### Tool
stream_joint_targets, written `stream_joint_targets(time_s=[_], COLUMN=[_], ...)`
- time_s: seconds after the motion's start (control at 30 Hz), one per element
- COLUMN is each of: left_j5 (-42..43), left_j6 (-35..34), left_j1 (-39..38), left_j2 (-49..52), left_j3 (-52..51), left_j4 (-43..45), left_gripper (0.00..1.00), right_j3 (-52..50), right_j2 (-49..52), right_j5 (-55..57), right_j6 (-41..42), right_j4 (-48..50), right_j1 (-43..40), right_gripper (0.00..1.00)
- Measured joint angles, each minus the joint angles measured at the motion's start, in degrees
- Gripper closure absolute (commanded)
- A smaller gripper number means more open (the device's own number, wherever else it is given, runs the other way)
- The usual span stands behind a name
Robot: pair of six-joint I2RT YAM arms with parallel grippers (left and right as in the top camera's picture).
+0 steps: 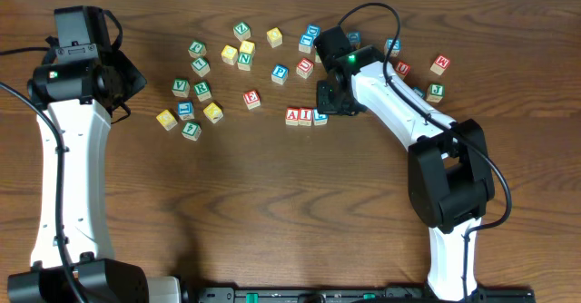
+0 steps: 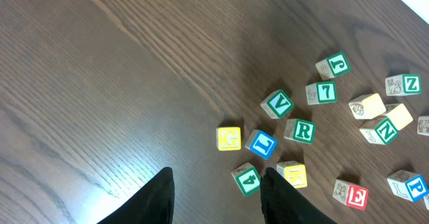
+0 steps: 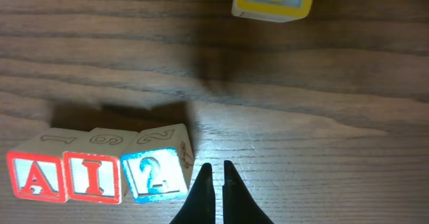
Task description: Spell out AI2
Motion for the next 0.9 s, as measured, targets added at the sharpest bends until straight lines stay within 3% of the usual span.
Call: stream_joint_targets(time_s=[0.9], left_j5=[0.00], left_j6=[0.00], left_j1=[0.00], left_j2=[0.00], left_j3=[0.00], left_j4=[0.04], left_gripper=[0.58], right_j3=[-0.04], right_j2=[2.03], right_j5=[-4.50], right_j6=[0.00], right_j4=[-0.07], right_j1=[0.02], right_gripper=[0.99])
